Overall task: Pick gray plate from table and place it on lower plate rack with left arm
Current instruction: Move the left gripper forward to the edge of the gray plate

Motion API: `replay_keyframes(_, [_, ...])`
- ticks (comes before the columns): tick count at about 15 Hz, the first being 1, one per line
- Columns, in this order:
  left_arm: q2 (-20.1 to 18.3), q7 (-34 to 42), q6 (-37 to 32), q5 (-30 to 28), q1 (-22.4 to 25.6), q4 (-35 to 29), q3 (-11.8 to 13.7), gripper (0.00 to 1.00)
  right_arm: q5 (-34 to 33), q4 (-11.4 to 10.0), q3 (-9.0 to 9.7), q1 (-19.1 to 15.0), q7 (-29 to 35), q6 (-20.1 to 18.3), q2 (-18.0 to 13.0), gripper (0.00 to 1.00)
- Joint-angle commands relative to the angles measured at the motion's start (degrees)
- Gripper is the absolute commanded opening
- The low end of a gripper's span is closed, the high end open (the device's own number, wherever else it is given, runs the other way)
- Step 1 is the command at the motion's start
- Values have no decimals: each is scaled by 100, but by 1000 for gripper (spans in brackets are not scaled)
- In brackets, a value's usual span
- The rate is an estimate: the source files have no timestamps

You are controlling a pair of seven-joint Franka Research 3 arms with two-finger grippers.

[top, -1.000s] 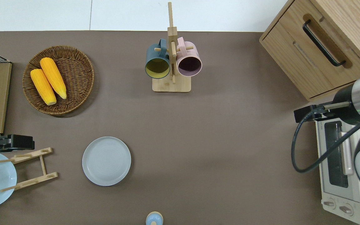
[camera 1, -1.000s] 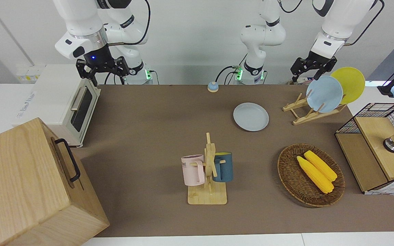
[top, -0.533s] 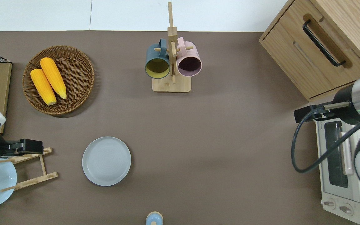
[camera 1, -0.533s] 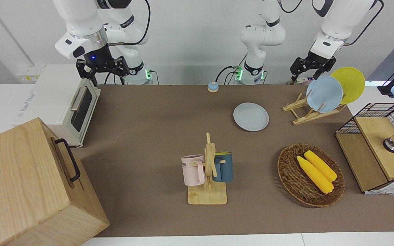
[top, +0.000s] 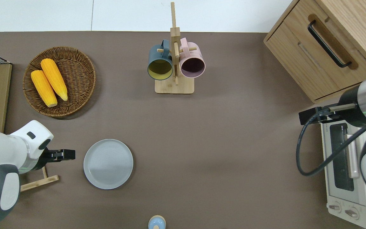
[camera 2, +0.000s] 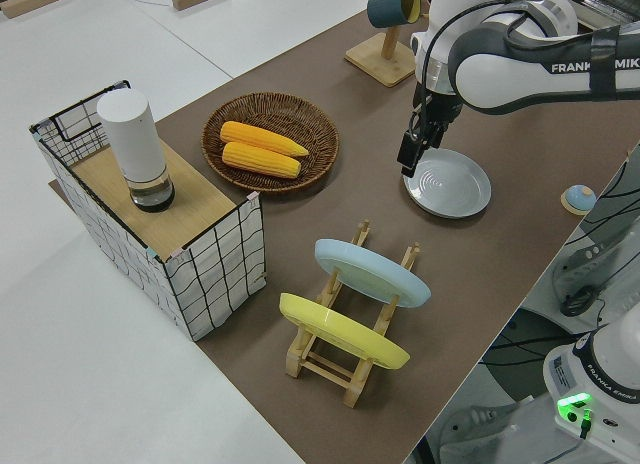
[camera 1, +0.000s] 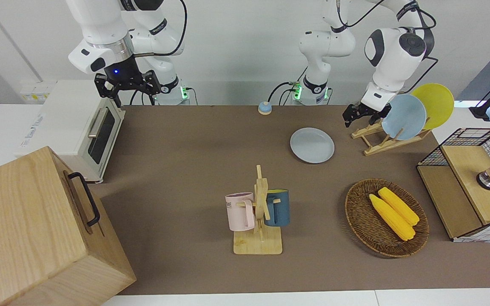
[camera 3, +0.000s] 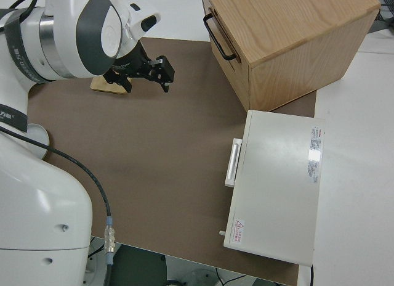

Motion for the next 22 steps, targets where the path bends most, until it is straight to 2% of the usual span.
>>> replay_keyframes(1, [-318, -163, 634, -31, -59, -786, -15, 991, -9, 52, 100, -106, 72, -73, -15, 983])
replay_keyframes(7, [-433, -391, 943, -171, -138, -1455, -15, 991, -9, 52, 100, -106, 72, -82, -7, 983])
replay_keyframes(12, [49, -559, 1110, -795, -209, -1473, -94, 991, -9, 52, 100, -107, 72, -82, -15, 983])
replay_keyframes(14, [269, -725, 1206, -805, -209, -1473, -304, 991, -9, 52, 100, -115, 72, -82, -15, 983])
replay_keyframes(19, [639, -752, 1487, -805, -200, -1464, -305, 987, -9, 52, 100, -106, 72, -73, -15, 983])
replay_keyframes(22, [666, -752, 1550, -805, -182, -1473, -314, 956, -9, 52, 100, -106, 72, -82, -15, 983])
